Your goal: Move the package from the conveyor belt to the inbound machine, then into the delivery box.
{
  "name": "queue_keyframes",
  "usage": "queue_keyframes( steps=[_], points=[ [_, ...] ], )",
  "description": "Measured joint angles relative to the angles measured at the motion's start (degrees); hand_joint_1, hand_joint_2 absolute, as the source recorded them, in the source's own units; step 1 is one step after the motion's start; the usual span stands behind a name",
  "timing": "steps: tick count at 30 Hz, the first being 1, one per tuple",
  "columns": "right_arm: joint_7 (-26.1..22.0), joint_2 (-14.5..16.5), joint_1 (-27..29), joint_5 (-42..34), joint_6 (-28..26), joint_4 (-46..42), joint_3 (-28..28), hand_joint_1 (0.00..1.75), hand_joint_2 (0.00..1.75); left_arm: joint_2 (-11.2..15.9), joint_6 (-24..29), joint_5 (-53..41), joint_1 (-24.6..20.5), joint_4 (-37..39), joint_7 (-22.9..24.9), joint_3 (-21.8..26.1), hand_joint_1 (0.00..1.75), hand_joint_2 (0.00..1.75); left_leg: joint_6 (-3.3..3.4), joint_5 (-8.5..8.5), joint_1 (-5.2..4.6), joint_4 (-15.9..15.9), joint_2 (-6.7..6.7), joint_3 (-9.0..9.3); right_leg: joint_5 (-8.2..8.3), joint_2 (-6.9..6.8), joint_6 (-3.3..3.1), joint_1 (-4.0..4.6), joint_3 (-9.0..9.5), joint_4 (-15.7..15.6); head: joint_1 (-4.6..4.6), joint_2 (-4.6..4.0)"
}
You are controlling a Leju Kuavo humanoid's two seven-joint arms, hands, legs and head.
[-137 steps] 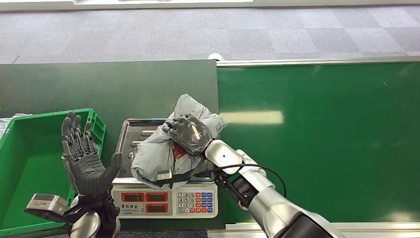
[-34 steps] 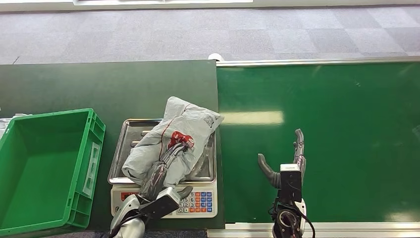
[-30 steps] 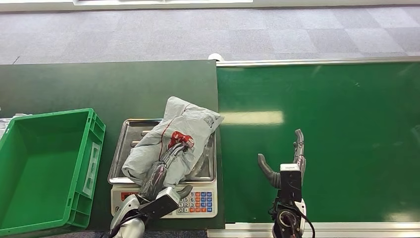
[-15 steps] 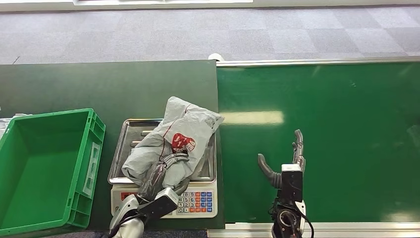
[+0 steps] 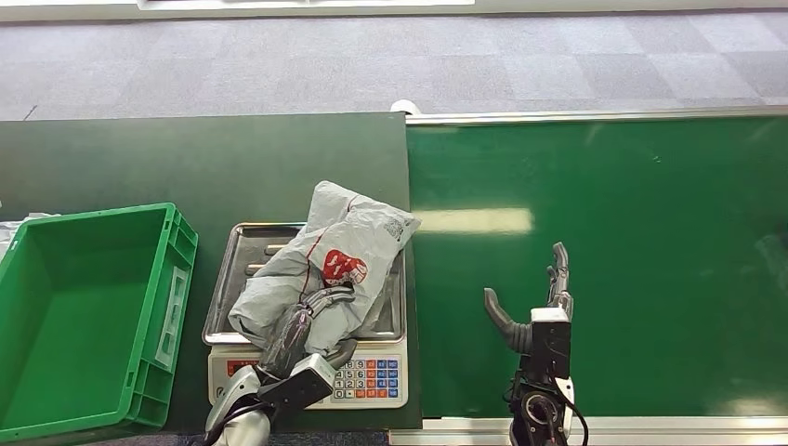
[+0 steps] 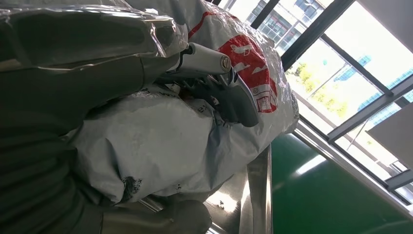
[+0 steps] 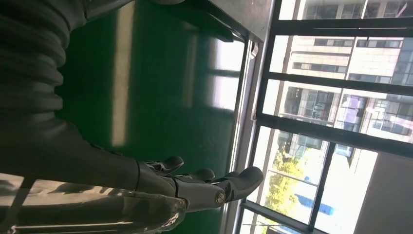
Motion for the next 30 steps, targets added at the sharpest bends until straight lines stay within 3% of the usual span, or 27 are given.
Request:
queue_keyframes(
  steps=[3, 7, 8, 30],
  points=[
    [0.0, 0.0, 0.0, 0.0, 0.0, 0.0, 0.0, 0.00, 1.75, 0.0, 0.0, 0.0, 0.0, 0.0, 0.0, 0.0, 0.70, 1.75, 0.00, 0.00, 0.00, 0.0, 0.00, 0.00, 0.00, 0.00, 0.00, 0.00, 0.00, 0.0, 0.00, 0.00],
    [-0.1, 0.0, 0.0, 0.0, 0.0, 0.0, 0.0, 0.00, 1.75, 0.0, 0.0, 0.0, 0.0, 0.0, 0.0, 0.0, 1.61, 1.75, 0.00, 0.00, 0.00, 0.0, 0.00, 0.00, 0.00, 0.00, 0.00, 0.00, 0.00, 0.0, 0.00, 0.00],
    [-0.1, 0.0, 0.0, 0.0, 0.0, 0.0, 0.0, 0.00, 1.75, 0.0, 0.0, 0.0, 0.0, 0.0, -0.1, 0.0, 1.70, 1.75, 0.00, 0.00, 0.00, 0.0, 0.00, 0.00, 0.00, 0.00, 0.00, 0.00, 0.00, 0.0, 0.00, 0.00],
    [-0.4, 0.0, -0.5, -0.2, 0.0, 0.5, -0.1, 0.00, 1.75, 0.0, 1.4, 2.2, 0.0, 0.0, -1.9, 0.3, 1.75, 1.75, 0.00, 0.00, 0.00, 0.0, 0.01, 0.00, 0.00, 0.00, 0.00, 0.00, 0.00, 0.0, 0.00, 0.00]
  ],
)
